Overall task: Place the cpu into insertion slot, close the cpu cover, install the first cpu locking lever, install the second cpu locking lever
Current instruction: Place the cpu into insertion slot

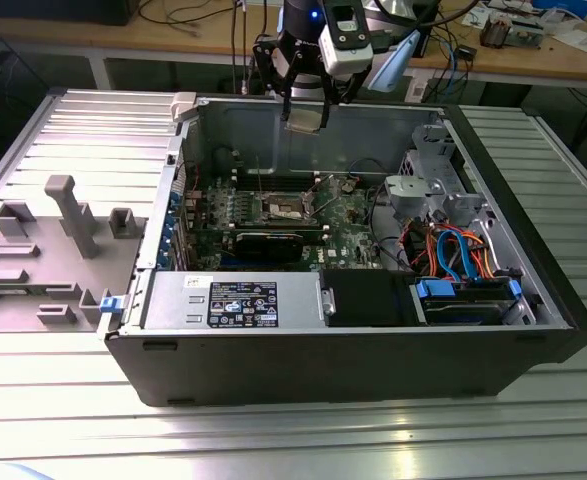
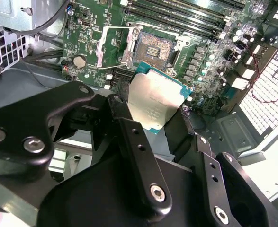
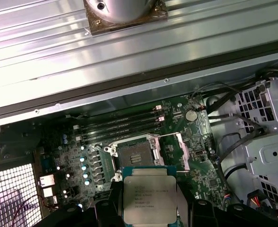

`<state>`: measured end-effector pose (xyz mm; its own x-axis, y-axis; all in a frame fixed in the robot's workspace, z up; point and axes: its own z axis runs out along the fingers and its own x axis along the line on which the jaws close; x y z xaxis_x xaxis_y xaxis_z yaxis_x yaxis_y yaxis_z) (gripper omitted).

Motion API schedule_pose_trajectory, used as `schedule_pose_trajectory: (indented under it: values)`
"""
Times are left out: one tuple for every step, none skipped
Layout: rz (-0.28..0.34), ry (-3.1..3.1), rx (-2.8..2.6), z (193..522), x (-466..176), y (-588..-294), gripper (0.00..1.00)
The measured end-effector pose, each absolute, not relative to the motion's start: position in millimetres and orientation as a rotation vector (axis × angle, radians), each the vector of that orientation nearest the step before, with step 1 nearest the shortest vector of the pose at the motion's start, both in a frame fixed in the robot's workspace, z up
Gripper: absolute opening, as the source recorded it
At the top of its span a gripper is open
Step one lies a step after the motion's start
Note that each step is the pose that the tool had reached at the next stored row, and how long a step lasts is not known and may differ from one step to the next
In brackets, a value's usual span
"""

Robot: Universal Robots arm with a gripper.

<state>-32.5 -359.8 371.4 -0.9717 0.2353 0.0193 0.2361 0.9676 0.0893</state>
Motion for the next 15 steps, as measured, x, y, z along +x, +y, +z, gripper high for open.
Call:
schedule_pose_trajectory:
  values:
    - [-0.143, -3.108, -0.373, 371.4, -32.5, -359.8, 0.54]
    - [-0.143, -3.107, -0.373, 371.4, -32.5, -359.8, 0.54]
    - [-0.143, -3.107, -0.373, 371.4, -32.5, -359.8, 0.54]
    - [-0.143, -3.107, -0.374, 371.4, -32.5, -359.8, 0.54]
    - [-0.143, -3.107, -0.374, 371.4, -32.5, -359.8, 0.54]
    - [-0.143, -3.107, -0.375, 371.4, -32.5, -359.8, 0.54]
    - [-0.143, -3.107, -0.377, 371.4, -32.5, -359.8, 0.54]
    - [-0.143, -3.107, -0.377, 371.4, -32.5, -359.8, 0.54]
    - [-0.143, -3.107, -0.378, 371.4, -32.5, -359.8, 0.54]
    - [-0.143, -3.107, -0.379, 371.4, -32.5, -359.8, 0.54]
    - [-0.143, -3.107, -0.38, 371.4, -32.5, -359.8, 0.54]
    - [-0.143, -3.107, -0.382, 371.4, -32.5, -359.8, 0.54]
    - [-0.143, -3.106, -0.385, 371.4, -32.5, -359.8, 0.54]
    - [-0.143, -3.106, -0.386, 371.4, -32.5, -359.8, 0.54]
    - [-0.143, -3.106, -0.387, 371.4, -32.5, -359.8, 0.54]
